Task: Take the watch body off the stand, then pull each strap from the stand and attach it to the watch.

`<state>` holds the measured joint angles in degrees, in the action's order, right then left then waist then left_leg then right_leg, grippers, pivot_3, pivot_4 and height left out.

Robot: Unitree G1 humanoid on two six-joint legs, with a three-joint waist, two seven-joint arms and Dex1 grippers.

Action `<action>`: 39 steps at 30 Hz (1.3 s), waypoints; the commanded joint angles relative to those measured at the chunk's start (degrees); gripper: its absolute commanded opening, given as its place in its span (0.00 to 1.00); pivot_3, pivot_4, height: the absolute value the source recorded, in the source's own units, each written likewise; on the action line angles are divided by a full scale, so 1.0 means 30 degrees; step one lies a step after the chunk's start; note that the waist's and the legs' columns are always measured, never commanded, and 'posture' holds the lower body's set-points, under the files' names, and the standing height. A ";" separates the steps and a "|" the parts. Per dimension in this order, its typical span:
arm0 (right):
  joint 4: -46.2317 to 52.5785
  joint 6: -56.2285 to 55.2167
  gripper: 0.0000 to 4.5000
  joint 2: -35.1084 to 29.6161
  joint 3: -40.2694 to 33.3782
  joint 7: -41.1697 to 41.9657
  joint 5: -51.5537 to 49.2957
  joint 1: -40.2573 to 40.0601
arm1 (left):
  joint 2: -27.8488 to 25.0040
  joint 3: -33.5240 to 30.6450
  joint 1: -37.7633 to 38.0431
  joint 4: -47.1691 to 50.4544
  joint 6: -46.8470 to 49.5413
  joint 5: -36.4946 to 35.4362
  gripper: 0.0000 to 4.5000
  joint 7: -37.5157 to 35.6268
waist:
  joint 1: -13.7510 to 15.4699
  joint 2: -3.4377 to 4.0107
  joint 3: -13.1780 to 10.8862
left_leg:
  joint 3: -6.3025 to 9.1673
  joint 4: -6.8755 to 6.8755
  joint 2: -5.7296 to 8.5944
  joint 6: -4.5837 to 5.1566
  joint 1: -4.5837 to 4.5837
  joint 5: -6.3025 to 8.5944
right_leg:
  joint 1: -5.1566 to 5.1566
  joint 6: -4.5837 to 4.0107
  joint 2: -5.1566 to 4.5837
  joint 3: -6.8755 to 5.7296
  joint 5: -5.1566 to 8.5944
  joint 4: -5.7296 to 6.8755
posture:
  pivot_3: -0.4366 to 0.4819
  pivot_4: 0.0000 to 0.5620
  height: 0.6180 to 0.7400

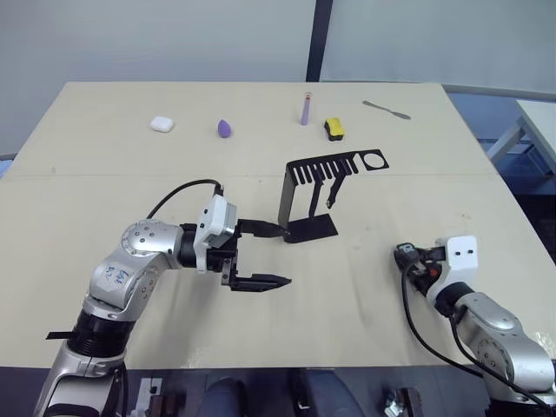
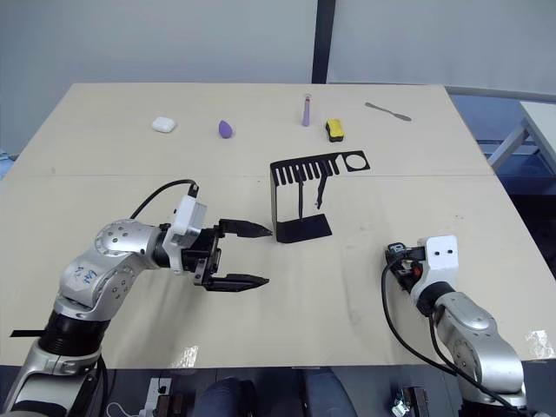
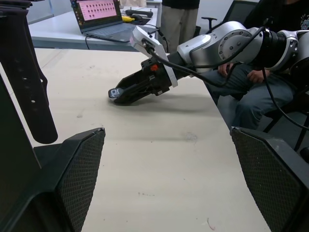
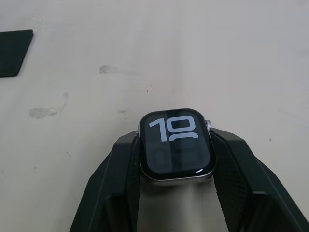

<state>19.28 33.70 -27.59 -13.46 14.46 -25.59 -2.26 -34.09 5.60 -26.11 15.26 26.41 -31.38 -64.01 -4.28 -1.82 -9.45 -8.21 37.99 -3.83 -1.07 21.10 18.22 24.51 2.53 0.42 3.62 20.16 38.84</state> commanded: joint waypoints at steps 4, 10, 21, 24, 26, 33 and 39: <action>0.0184 -0.0136 0.35 -0.0144 -0.0431 0.0549 0.0137 0.0020 | 0.0016 -0.0196 -0.0343 0.0289 -0.0372 -0.0097 1.00 -0.0065 | -0.0003 0.0000 0.0000 | 0.0000 0.0000 0.0000 0.0000 0.0000 0.0000 | 0.0000 0.0000 0.0000 0.0000 0.0000 0.0000 | 0.48 0.27 1.00; 0.0212 0.0116 0.35 -0.0473 -0.0387 0.0871 0.0392 -0.0127 | 0.0083 -0.0133 -0.0374 0.0306 -0.0401 -0.0055 1.00 0.0029 | 0.0005 0.0000 0.0000 | -0.0001 0.0001 0.0000 0.0000 0.0000 0.0000 | -0.0001 0.0000 -0.0001 0.0000 0.0000 0.0002 | 0.48 0.27 1.00; 0.0432 0.0490 0.79 -0.0685 -0.0717 0.1344 0.0291 -0.0666 | 0.0159 -0.0174 -0.0512 0.0215 -0.0422 0.0004 1.00 0.0183 | 0.0153 0.0000 0.0002 | 0.0000 0.0012 0.0001 0.0000 -0.0003 0.0000 | -0.0006 0.0001 0.0000 0.0000 0.0000 0.0006 | 0.48 0.27 1.00; 0.1300 0.0864 1.00 -0.1094 -0.1150 0.1791 0.0023 -0.1287 | -0.0132 -0.0481 -0.0186 0.0213 -0.0181 -0.0034 1.00 0.0363 | 0.0291 0.0000 0.0002 | -0.0001 0.0017 0.0001 0.0000 -0.0005 0.0000 | -0.0007 0.0000 -0.0001 0.0001 0.0000 0.0007 | 0.48 0.27 1.00; 0.2468 0.1287 1.00 -0.1535 -0.1848 0.2325 -0.0640 -0.2207 | -0.0464 -0.0936 0.0292 0.0327 0.0121 -0.0179 1.00 0.0619 | 0.0380 0.0003 0.0003 | -0.0001 0.0016 0.0002 0.0001 -0.0004 0.0000 | -0.0006 0.0000 -0.0002 0.0001 0.0000 0.0008 | 0.48 0.27 1.00; 0.6177 0.2001 1.00 -0.3175 -0.7623 0.5557 -0.4327 -0.6714 | -0.2118 -0.3449 0.2783 0.0299 0.0524 -0.0251 1.00 0.1494 | 0.0379 0.0004 0.0005 | 0.0021 0.0014 -0.0003 0.0004 -0.0009 0.0002 | -0.0025 0.0000 -0.0004 -0.0011 0.0000 0.0015 | 0.48 0.27 1.00; 0.7065 0.1977 1.00 -0.3651 -1.3330 0.8995 -0.7785 -1.0603 | -0.3580 -0.6019 0.4214 -0.0278 0.1168 -0.0852 1.00 0.1653 | 0.0394 -0.0005 0.0008 | 0.0054 -0.0009 -0.0003 0.0006 -0.0014 0.0005 | -0.0047 -0.0002 0.0000 -0.0034 0.0002 -0.0020 | 0.48 0.27 1.00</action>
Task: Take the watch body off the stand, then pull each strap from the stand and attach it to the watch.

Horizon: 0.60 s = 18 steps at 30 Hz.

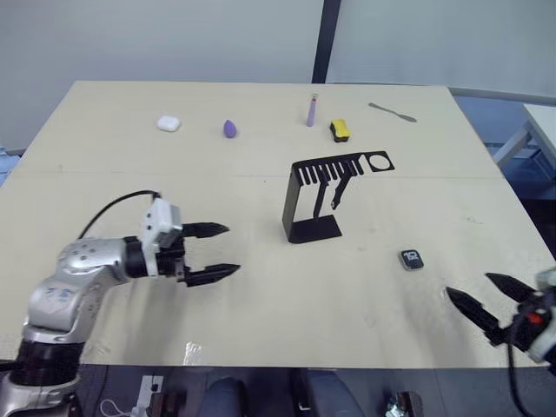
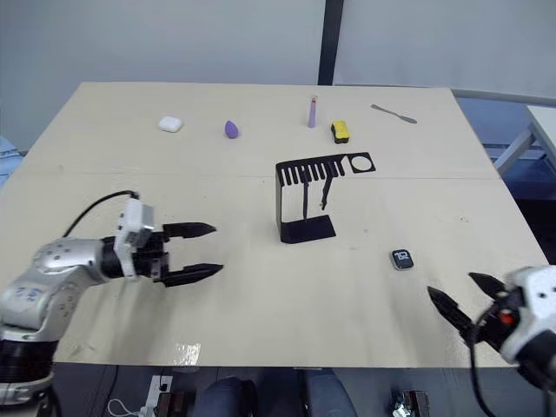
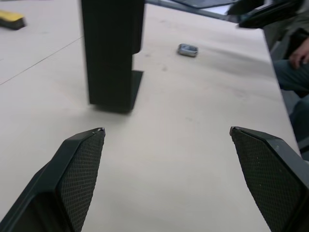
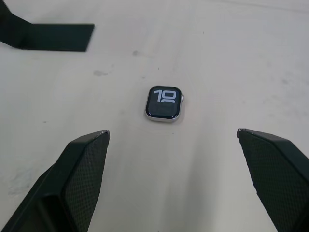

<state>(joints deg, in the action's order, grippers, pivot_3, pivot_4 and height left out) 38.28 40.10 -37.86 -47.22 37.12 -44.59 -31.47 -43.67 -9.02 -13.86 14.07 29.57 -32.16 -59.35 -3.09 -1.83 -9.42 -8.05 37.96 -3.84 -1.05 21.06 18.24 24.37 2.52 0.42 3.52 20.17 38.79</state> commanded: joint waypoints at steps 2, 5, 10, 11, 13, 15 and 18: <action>0.0718 -0.0211 1.00 -0.0282 -0.2821 0.1901 -0.2033 -0.1477 | -0.0448 -0.1323 0.0187 0.0195 0.0199 -0.0646 1.00 0.0126 | 0.0000 -0.0004 0.0002 | 0.0005 0.0000 0.0004 0.0015 -0.0018 0.0009 | -0.0034 0.0001 -0.0006 -0.0002 -0.0001 -0.0025 | 0.48 0.27 1.00; 0.0905 -0.0199 1.00 -0.0455 -0.2547 0.1682 -0.2567 -0.1230 | 0.0551 -0.0163 -0.0168 0.1218 0.0223 -0.0389 1.00 0.1045 | 0.0005 -0.0007 0.0001 | 0.0035 -0.0003 0.0005 0.0026 -0.0073 0.0021 | -0.0125 0.0007 -0.0005 -0.0021 -0.0004 -0.0082 | 0.48 0.27 1.00; 0.2473 0.0022 1.00 -0.0807 -0.0419 0.0527 -0.3437 0.0213 | 0.3066 0.2364 -0.0729 0.2998 0.1091 0.1388 1.00 0.4930 | 0.0037 -0.0010 0.0001 | 0.0049 -0.0074 0.0008 0.0045 -0.0255 0.0059 | -0.0350 0.0035 -0.0001 -0.0027 -0.0018 -0.0219 | 0.48 0.27 1.00; 0.2711 0.0085 1.00 -0.0861 -0.0027 0.0220 -0.3592 0.0504 | 0.3410 0.2683 -0.0824 0.3054 0.1302 0.1840 1.00 0.5744 | 0.0045 -0.0010 0.0001 | 0.0054 -0.0079 0.0007 0.0042 -0.0256 0.0058 | -0.0351 0.0035 0.0004 -0.0027 -0.0018 -0.0224 | 0.48 0.27 1.00; 0.3543 0.0246 1.00 -0.1039 0.1375 -0.0638 -0.3851 0.1445 | 0.4694 0.3179 -0.1007 0.3119 0.1622 0.2708 1.00 0.7827 | 0.0001 -0.0008 0.0002 | 0.0054 -0.0082 0.0007 0.0037 -0.0253 0.0055 | -0.0343 0.0038 0.0008 -0.0023 -0.0020 -0.0227 | 0.48 0.27 1.00; 0.4149 0.0432 1.00 -0.1147 0.2925 -0.1691 -0.4092 0.2634 | 0.5742 0.3706 -0.1219 0.3132 0.1551 0.3622 1.00 0.9304 | -0.0012 -0.0009 0.0001 | 0.0051 -0.0082 0.0007 0.0030 -0.0259 0.0050 | -0.0345 0.0041 0.0009 -0.0018 -0.0022 -0.0225 | 0.48 0.27 1.00; 0.4500 0.0659 1.00 -0.1276 0.4729 -0.2805 -0.4244 0.4198 | 0.6744 0.4351 -0.1705 0.2853 0.1614 0.4572 1.00 1.0592 | 0.0035 -0.0010 0.0001 | 0.0054 -0.0067 0.0009 0.0028 -0.0257 0.0048 | -0.0343 0.0044 0.0009 -0.0019 -0.0023 -0.0216 | 0.48 0.27 1.00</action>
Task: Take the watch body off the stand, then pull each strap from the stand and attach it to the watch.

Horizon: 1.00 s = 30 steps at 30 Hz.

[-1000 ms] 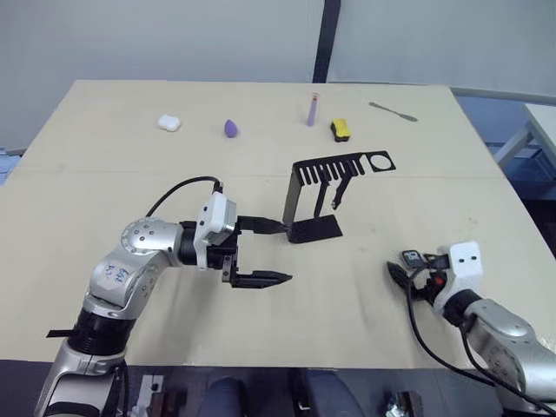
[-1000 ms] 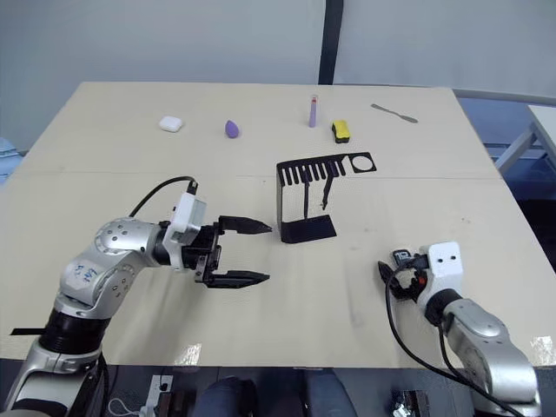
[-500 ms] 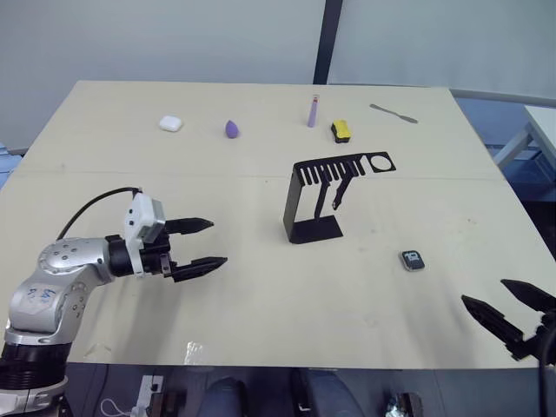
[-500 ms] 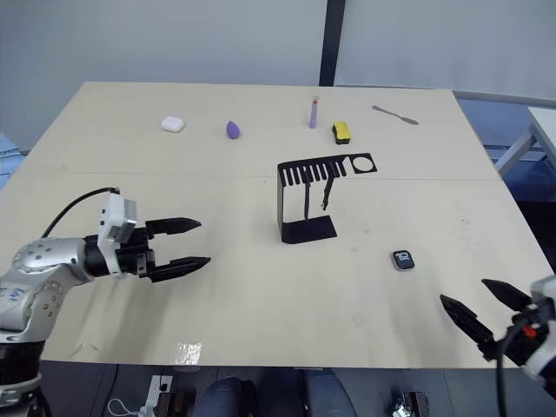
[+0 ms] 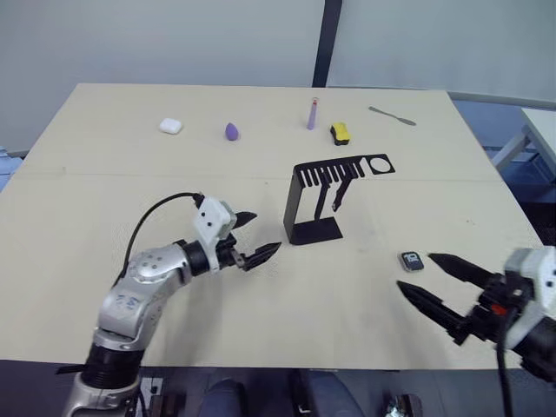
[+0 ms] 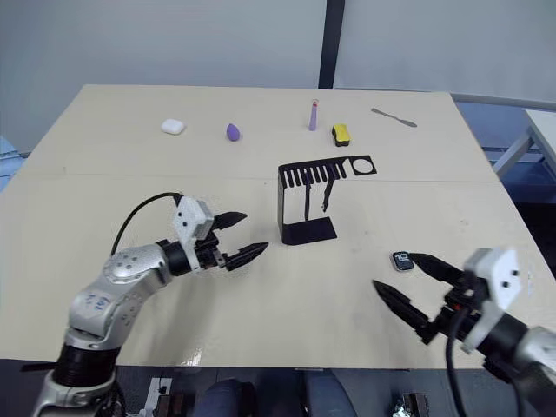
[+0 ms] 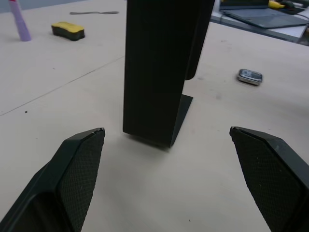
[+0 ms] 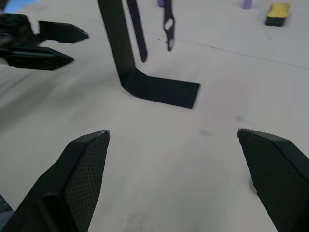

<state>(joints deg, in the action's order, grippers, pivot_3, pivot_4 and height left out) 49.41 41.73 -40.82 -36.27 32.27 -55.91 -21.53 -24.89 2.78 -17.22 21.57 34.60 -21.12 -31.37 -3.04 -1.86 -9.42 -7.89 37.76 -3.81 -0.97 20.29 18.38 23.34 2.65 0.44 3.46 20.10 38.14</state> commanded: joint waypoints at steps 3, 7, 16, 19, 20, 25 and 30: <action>0.0793 0.0218 1.00 -0.0450 0.2702 -0.1935 -0.0409 0.2425 | 0.1150 0.0887 -0.0960 0.0065 -0.0093 0.1479 1.00 0.1940 | 0.0064 -0.0002 0.0001 | 0.0000 0.0003 0.0001 -0.0001 0.0002 0.0000 | -0.0001 0.0002 0.0000 -0.0001 -0.0001 -0.0009 | 0.48 0.27 1.00; 0.0393 0.0325 1.00 -0.0604 0.4454 -0.2551 0.0140 0.4067 | 0.1765 0.1011 -0.1512 -0.0609 -0.0364 0.2113 1.00 0.2556 | 0.0133 -0.0003 0.0001 | -0.0003 0.0017 0.0002 0.0001 0.0003 -0.0001 | -0.0001 0.0007 -0.0002 0.0001 -0.0004 -0.0006 | 0.48 0.27 1.00; -0.0252 0.0091 1.00 -0.0336 0.6478 -0.2893 0.0864 0.5704 | 0.2539 0.1362 -0.1957 -0.0673 -0.0320 0.2392 1.00 0.2549 | 0.0335 -0.0002 0.0001 | -0.0011 0.0024 -0.0003 0.0001 0.0003 -0.0002 | 0.0004 0.0007 -0.0005 0.0002 -0.0004 -0.0003 | 0.48 0.27 1.00; -0.0264 0.0016 1.00 -0.0290 0.6549 -0.2937 0.0963 0.5670 | 0.1847 0.0959 -0.1628 -0.0274 -0.0242 0.2180 1.00 0.1959 | 0.0370 -0.0002 0.0001 | -0.0012 0.0027 -0.0004 0.0001 0.0003 -0.0002 | 0.0006 0.0007 -0.0005 0.0003 -0.0004 0.0002 | 0.48 0.27 1.00; -0.0238 0.0008 1.00 -0.0306 0.6495 -0.2905 0.0938 0.5616 | 0.1541 0.0674 -0.1528 -0.0165 -0.0195 0.1967 1.00 0.1699 | 0.0364 -0.0002 0.0002 | -0.0013 0.0026 -0.0006 0.0001 0.0002 -0.0002 | 0.0007 0.0006 -0.0005 0.0003 -0.0004 0.0004 | 0.48 0.27 1.00; -0.0476 -0.0052 1.00 -0.0355 0.6318 -0.2739 0.0955 0.5604 | 0.0962 0.0501 -0.1231 0.0114 -0.0180 0.0972 1.00 0.0486 | 0.0418 -0.0001 0.0002 | -0.0016 0.0027 -0.0007 0.0001 0.0002 -0.0002 | 0.0013 0.0006 -0.0012 0.0003 -0.0003 0.0013 | 0.48 0.27 1.00; -0.0596 -0.0043 1.00 -0.0349 0.6510 -0.2772 0.1081 0.5789 | 0.1783 0.1470 -0.1612 -0.0454 -0.0564 0.2050 1.00 0.1369 | 0.0479 -0.0003 0.0001 | -0.0016 0.0037 0.0001 0.0012 0.0011 0.0000 | 0.0009 0.0010 -0.0023 -0.0001 -0.0006 -0.0002 | 0.48 0.27 1.00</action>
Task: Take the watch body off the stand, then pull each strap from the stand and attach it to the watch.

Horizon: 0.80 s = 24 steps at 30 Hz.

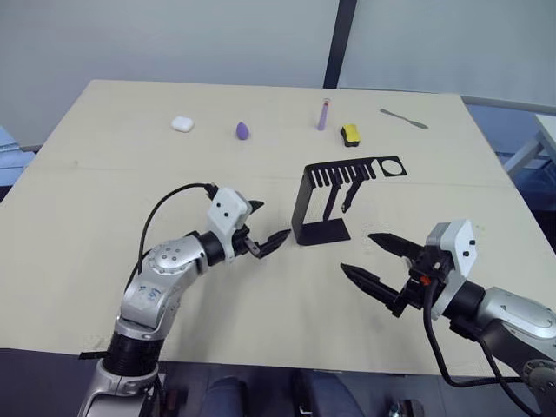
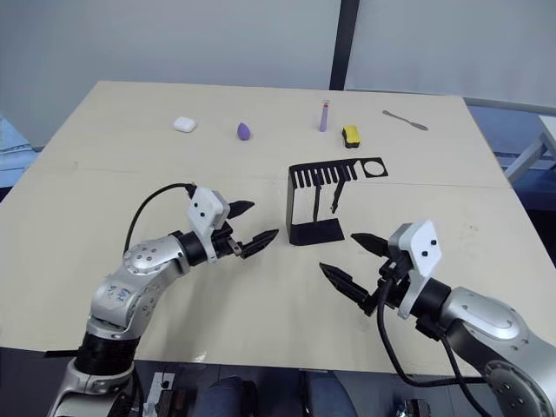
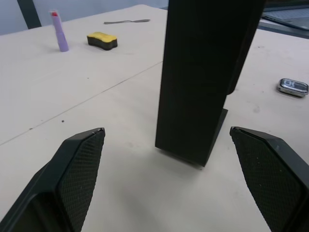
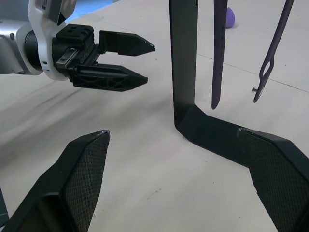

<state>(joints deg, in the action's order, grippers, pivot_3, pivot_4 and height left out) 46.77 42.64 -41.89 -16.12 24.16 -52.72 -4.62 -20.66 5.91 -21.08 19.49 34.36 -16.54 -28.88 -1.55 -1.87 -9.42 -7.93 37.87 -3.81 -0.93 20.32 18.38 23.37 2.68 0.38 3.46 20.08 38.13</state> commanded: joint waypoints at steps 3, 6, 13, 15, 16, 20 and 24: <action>0.0321 -0.0300 1.00 -0.0003 -0.0105 -0.0087 0.0040 0.0217 | 0.1159 0.0717 -0.0607 -0.0270 -0.0655 0.1299 1.00 0.1590 | -0.0039 0.0000 0.0000 | 0.0000 0.0000 -0.0003 0.0000 0.0000 0.0000 | 0.0001 0.0000 0.0007 0.0000 0.0000 0.0004 | 0.48 0.27 1.00; 0.0356 -0.0261 1.00 -0.0030 -0.0040 -0.0098 0.0048 0.0265 | 0.1887 0.1120 -0.0885 -0.0775 -0.1043 0.2186 1.00 0.2479 | -0.0073 0.0000 0.0000 | -0.0003 -0.0002 -0.0004 0.0000 -0.0004 0.0000 | 0.0002 0.0000 0.0011 0.0004 0.0000 0.0007 | 0.48 0.27 1.00; 0.0373 -0.0156 1.00 0.0053 0.0000 -0.0296 -0.0013 0.0396 | 0.2966 0.1258 -0.1508 -0.2029 -0.1819 0.3893 1.00 0.4243 | -0.0061 -0.0001 -0.0001 | -0.0003 -0.0003 -0.0004 0.0000 -0.0001 0.0000 | 0.0003 0.0002 0.0012 0.0004 -0.0001 0.0002 | 0.48 0.27 1.00; 0.0387 -0.0164 1.00 0.0124 0.0123 -0.0387 0.0077 0.0437 | 0.3090 0.1313 -0.1643 -0.2428 -0.2207 0.4322 1.00 0.4564 | -0.0049 -0.0001 -0.0001 | -0.0004 -0.0004 -0.0005 0.0000 -0.0002 0.0000 | 0.0003 0.0002 0.0012 0.0004 -0.0001 0.0003 | 0.48 0.27 1.00; 0.0398 -0.0167 1.00 0.0144 0.0164 -0.0418 0.0103 0.0448 | 0.3135 0.1328 -0.1680 -0.2565 -0.2354 0.4458 1.00 0.4633 | -0.0042 -0.0002 -0.0001 | -0.0003 -0.0004 -0.0005 0.0000 -0.0001 0.0001 | 0.0003 0.0003 0.0012 0.0004 -0.0001 0.0002 | 0.48 0.27 1.00; 0.0449 -0.0162 1.00 0.0191 0.0256 -0.0583 0.0108 0.0551 | 0.3326 0.1371 -0.1801 -0.3010 -0.2766 0.4571 1.00 0.4508 | -0.0032 -0.0002 -0.0001 | -0.0004 -0.0004 -0.0004 0.0000 0.0000 0.0001 | 0.0003 0.0003 0.0010 0.0005 -0.0001 0.0001 | 0.48 0.27 1.00; 0.0425 -0.0186 1.00 0.0145 0.0356 -0.0692 0.0147 0.0603 | 0.3569 0.1512 -0.2048 -0.3570 -0.3210 0.4636 1.00 0.4241 | -0.0033 -0.0002 -0.0001 | -0.0004 -0.0004 -0.0004 0.0000 -0.0001 0.0000 | 0.0003 0.0003 0.0009 0.0004 -0.0001 0.0001 | 0.48 0.27 1.00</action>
<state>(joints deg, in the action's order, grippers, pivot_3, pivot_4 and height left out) 46.78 42.64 -41.65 -14.72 22.86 -52.67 -3.21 -10.48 10.11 -26.12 8.07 26.50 -2.92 -15.88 -1.65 -1.88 -9.42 -7.94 37.86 -3.82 -0.93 20.32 18.38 23.38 2.69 0.40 3.47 20.08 38.14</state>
